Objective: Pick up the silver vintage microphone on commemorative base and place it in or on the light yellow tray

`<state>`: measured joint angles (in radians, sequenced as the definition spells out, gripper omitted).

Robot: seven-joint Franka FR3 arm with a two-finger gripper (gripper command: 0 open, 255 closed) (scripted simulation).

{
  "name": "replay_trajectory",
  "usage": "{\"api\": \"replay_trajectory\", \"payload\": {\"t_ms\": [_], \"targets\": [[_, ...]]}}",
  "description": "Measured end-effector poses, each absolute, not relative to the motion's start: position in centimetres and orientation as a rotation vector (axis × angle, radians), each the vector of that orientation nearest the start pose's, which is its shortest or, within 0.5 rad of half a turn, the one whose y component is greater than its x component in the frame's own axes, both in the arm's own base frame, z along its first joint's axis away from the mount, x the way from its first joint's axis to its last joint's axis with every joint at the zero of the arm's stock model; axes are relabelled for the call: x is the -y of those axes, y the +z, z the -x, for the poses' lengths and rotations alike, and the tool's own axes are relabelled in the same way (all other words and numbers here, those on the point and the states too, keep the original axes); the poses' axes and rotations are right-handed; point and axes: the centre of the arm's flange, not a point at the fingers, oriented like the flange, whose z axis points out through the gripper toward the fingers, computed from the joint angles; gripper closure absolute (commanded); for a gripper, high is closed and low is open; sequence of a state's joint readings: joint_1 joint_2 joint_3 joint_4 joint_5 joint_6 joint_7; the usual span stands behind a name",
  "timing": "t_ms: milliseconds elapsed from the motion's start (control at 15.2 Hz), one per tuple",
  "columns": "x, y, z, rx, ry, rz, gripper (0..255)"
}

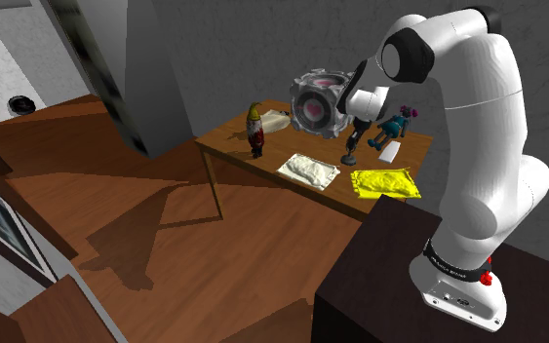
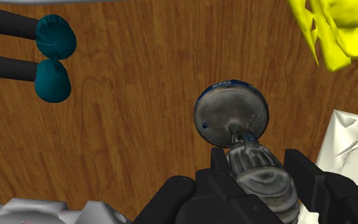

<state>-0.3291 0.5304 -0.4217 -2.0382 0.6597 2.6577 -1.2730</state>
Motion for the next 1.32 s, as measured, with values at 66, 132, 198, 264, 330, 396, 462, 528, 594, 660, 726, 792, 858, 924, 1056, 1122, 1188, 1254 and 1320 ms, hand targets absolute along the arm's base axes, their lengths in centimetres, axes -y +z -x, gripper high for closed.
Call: {"api": "replay_trajectory", "payload": {"t_ms": [66, 132, 198, 264, 330, 396, 462, 528, 594, 660, 726, 792, 858, 924, 1056, 1122, 1188, 1254, 1320], "targets": [[42.3, 21.4, -43.7, 0.043, -0.344, 3.195, 255], [42.3, 21.4, -43.7, 0.043, -0.344, 3.195, 255], [42.3, 21.4, -43.7, 0.043, -0.345, 3.195, 255], [42.3, 21.4, -43.7, 0.043, -0.345, 3.195, 255], [42.3, 21.4, -43.7, 0.043, -0.344, 3.195, 255], [42.3, 21.4, -43.7, 0.043, -0.344, 3.195, 255], [42.3, 21.4, -43.7, 0.043, -0.345, 3.195, 255], [42.2, 21.6, -43.7, 0.043, -0.344, 3.194, 255], [42.2, 22.0, -43.6, 0.044, -0.344, 3.194, 255], [42.3, 22.5, -43.7, 0.044, -0.344, 3.194, 255], [42.2, 23.0, -43.7, 0.044, -0.344, 3.194, 255], [42.1, 23.5, -43.6, 0.044, -0.344, 3.194, 255], [42.3, 23.9, -43.5, 0.044, -0.345, 3.194, 255], [42.3, 24.5, -43.6, 0.044, -0.344, 3.194, 255], [42.3, 25.5, -43.7, 0.044, -0.344, 3.194, 255], [42.2, 26.0, -43.7, 0.044, -0.344, 3.194, 255], [42.2, 26.5, -43.6, 0.044, -0.345, 3.194, 255], [42.2, 27.0, -43.7, 0.043, -0.344, 3.194, 255], [42.2, 27.6, -43.8, 0.043, -0.344, 3.194, 255]]}}
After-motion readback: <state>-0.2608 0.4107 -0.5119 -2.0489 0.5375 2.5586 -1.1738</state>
